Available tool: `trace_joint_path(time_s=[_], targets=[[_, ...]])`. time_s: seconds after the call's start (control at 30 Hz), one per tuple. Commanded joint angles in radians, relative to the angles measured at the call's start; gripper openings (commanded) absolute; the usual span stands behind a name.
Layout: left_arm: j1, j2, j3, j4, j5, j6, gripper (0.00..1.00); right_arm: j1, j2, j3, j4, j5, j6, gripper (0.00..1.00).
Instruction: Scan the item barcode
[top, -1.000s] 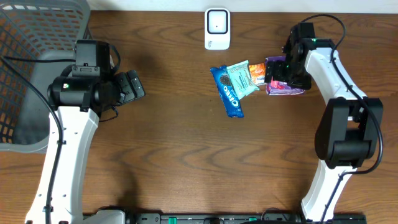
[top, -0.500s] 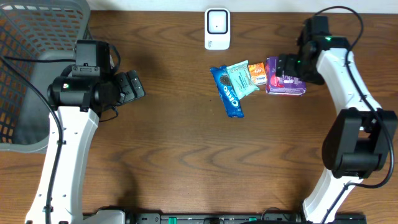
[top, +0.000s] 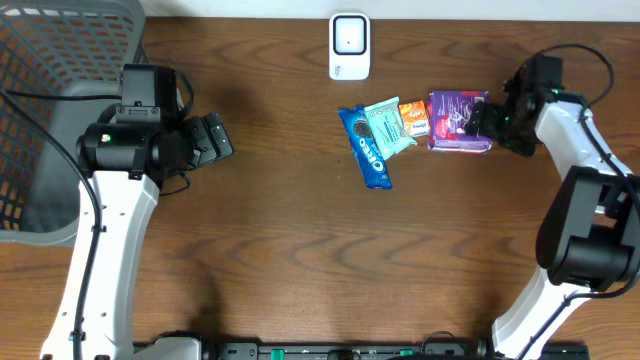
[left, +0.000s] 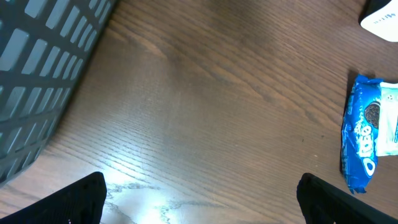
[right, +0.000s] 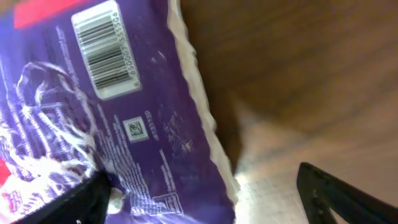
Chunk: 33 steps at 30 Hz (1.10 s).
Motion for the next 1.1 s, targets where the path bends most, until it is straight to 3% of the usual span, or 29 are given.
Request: trace_joint_path(time_s=[0.0, 0.1, 0.13, 0.2, 0.23, 0.4, 0.57, 0.77, 0.9, 1.07], targets=[[0.002, 0.003, 0.005, -0.001, -0.012, -0.002, 0.98, -0.037, 0.001, -0.056, 0.069, -0.211, -0.006, 0.81], [0.002, 0.003, 0.005, -0.001, -0.012, -0.002, 0.98, -0.05, 0.002, -0.097, 0.121, -0.257, -0.007, 0.62], [0.002, 0.003, 0.005, -0.001, -0.012, -0.002, 0.98, -0.051, 0.002, -0.105, 0.121, -0.253, -0.007, 0.48], [0.002, 0.003, 0.005, -0.001, -0.012, -0.002, 0.98, -0.052, 0.001, -0.107, 0.106, -0.251, -0.008, 0.11], [0.002, 0.003, 0.005, -0.001, -0.012, -0.002, 0.98, -0.052, 0.001, -0.106, 0.101, -0.253, -0.008, 0.01], [0.002, 0.003, 0.005, -0.001, -0.012, -0.002, 0.98, -0.052, -0.039, -0.084, 0.047, -0.246, -0.008, 0.01], [0.002, 0.003, 0.005, -0.001, -0.012, -0.002, 0.98, -0.037, -0.163, -0.046, -0.039, -0.062, -0.006, 0.01], [0.002, 0.003, 0.005, -0.001, -0.012, -0.002, 0.98, 0.085, -0.354, -0.04, -0.133, 0.628, 0.099, 0.01], [0.002, 0.003, 0.005, -0.001, -0.012, -0.002, 0.98, 0.203, -0.375, -0.041, -0.167, 1.105, 0.153, 0.01], [0.002, 0.003, 0.005, -0.001, -0.012, -0.002, 0.98, 0.262, -0.288, -0.05, -0.161, 1.331, 0.151, 0.01]])
